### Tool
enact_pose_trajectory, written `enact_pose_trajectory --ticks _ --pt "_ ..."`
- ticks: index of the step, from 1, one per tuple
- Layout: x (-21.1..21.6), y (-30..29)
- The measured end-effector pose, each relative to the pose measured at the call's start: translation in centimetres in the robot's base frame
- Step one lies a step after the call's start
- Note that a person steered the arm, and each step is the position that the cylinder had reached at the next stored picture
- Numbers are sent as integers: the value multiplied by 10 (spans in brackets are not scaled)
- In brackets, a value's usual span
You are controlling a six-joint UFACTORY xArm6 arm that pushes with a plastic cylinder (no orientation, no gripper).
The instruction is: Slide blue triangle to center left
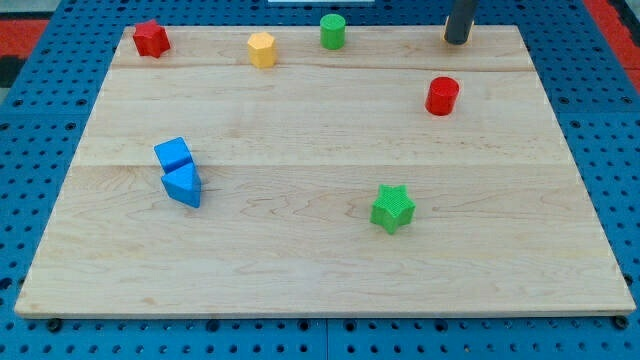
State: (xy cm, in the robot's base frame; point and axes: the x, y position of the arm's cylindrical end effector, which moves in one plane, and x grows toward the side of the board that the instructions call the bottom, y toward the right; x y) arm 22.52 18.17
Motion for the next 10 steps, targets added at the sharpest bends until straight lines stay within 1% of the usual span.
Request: enact_pose_trajectory --ticks 1,2,4,5,6,7,8,10 --pt "37 -37" --pt "81 -94" --pt "188 -189" --pt "225 -242" --pt "242 -291" --pt "248 -323" --pt "258 -342" --pt "295 -361"
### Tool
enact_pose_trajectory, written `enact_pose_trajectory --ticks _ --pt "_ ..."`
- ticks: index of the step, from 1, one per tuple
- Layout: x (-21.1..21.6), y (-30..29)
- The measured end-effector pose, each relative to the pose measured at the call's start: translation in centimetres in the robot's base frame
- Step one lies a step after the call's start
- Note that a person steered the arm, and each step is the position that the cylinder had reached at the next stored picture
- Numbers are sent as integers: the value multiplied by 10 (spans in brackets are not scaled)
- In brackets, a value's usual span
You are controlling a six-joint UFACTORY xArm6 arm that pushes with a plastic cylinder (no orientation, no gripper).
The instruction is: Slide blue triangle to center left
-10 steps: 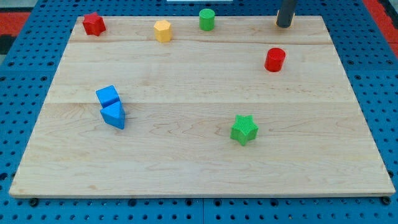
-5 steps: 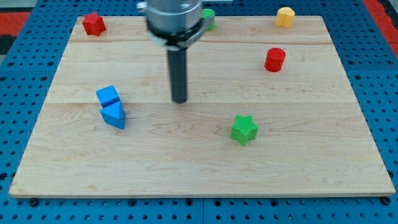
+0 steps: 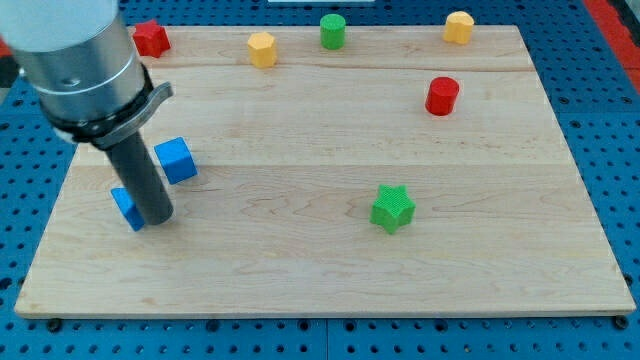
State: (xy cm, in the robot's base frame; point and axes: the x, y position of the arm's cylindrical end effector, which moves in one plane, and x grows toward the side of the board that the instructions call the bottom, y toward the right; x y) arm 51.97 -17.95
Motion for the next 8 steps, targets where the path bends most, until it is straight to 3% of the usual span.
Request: enact_pose_trajectory --ticks 4,8 --pt "12 -49" --pt "-38 -51"
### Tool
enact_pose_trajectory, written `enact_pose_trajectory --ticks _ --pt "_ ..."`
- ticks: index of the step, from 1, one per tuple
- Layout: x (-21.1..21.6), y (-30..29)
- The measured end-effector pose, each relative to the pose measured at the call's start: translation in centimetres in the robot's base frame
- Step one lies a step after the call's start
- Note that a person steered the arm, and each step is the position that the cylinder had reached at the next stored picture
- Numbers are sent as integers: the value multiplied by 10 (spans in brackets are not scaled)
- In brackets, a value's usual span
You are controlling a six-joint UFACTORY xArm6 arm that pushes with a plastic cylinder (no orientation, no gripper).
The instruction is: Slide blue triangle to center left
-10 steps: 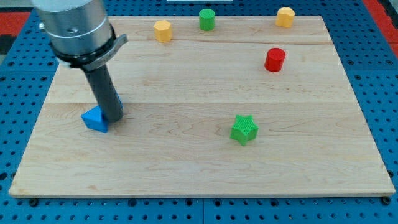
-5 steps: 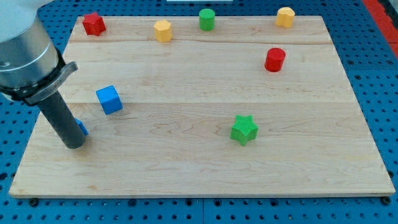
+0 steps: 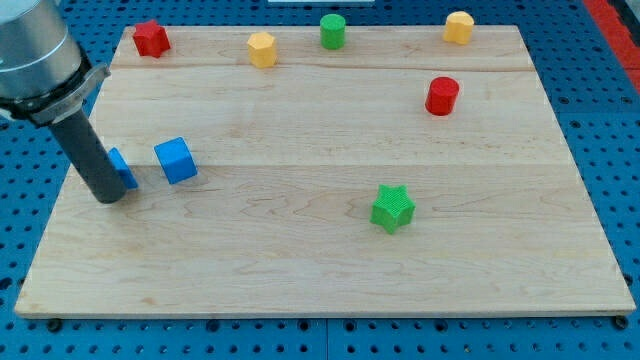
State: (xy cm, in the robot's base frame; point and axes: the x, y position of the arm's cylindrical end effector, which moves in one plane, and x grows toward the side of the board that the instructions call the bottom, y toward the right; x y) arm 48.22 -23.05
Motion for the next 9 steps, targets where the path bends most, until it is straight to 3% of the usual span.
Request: enact_pose_trajectory --ticks 4,7,9 --pt "-50 0" --pt "-55 -18" --pt "2 -14"
